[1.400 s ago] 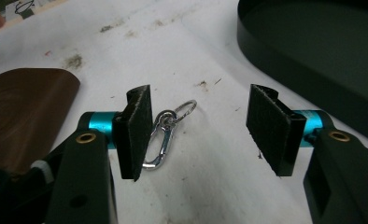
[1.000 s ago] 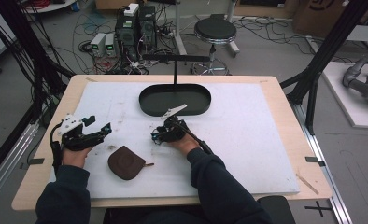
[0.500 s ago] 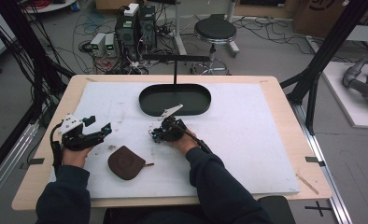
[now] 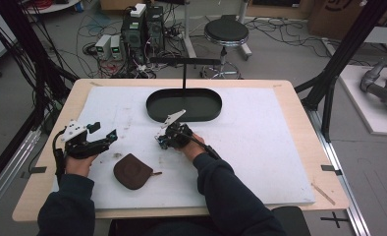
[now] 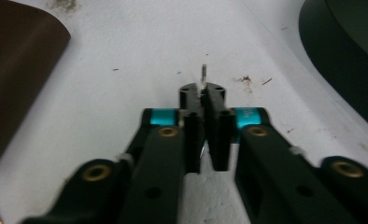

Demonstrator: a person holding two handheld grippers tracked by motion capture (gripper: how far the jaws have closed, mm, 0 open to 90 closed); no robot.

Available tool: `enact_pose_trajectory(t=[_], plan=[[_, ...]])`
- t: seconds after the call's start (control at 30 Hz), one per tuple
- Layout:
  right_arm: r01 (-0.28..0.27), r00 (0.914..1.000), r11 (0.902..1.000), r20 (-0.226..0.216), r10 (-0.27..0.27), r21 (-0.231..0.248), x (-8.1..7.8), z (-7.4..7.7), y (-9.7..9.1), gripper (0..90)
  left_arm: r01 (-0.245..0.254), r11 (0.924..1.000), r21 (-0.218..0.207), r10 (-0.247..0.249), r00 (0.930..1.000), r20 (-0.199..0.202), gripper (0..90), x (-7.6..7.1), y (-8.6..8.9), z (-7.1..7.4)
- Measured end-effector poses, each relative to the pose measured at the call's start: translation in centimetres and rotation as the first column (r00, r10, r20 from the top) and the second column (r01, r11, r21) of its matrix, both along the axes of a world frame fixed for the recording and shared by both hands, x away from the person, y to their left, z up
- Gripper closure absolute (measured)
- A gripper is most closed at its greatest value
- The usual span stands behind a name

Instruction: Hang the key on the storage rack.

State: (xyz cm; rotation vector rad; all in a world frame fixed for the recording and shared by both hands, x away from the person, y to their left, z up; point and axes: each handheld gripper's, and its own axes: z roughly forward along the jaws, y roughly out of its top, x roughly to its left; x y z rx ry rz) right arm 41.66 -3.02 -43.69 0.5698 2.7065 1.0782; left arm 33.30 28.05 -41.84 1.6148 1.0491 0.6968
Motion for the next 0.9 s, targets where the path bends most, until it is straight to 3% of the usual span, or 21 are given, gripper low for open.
enact_pose_trajectory(t=[0.17,0.33,0.57,0.6,0.7,0.9], plan=[[-0.009,0.9993,0.9996,0.036,0.01,-0.026,-0.1,0.5,-0.5,89.9,-0.006,1.0,-0.007,0.006,1.0,-0.001,26.5,0.0,0.1,0.0],[-0.003,0.9968,0.9997,0.08,0.001,0.024,-0.2,2.1,-2.0,90.0,-0.009,0.9999,-0.008,0.009,1.0,0.002,26.5,-0.1,0.3,0.0],[0.046,0.9942,0.9963,0.094,-0.053,0.072,0.2,4.1,-5.2,90.0,-0.009,0.9999,-0.007,0.009,1.0,0.001,26.5,-0.1,0.2,0.0],[0.075,0.9915,0.9919,0.098,-0.086,0.102,0.4,4.9,-6.5,90.0,-0.008,0.9999,-0.006,0.008,1.0,0.001,26.6,-0.1,0.2,0.0],[0.112,0.9848,0.9847,0.117,-0.128,0.134,0.9,6.1,-8.4,90.0,-0.006,1.0,-0.007,0.006,1.0,-0.001,26.7,-0.1,0.2,-0.1],[0.178,0.9667,0.9695,0.155,-0.204,0.169,2.3,8.4,-11.7,90.0,-0.006,1.0,-0.006,0.006,1.0,-0.001,26.7,0.0,0.2,-0.1]])
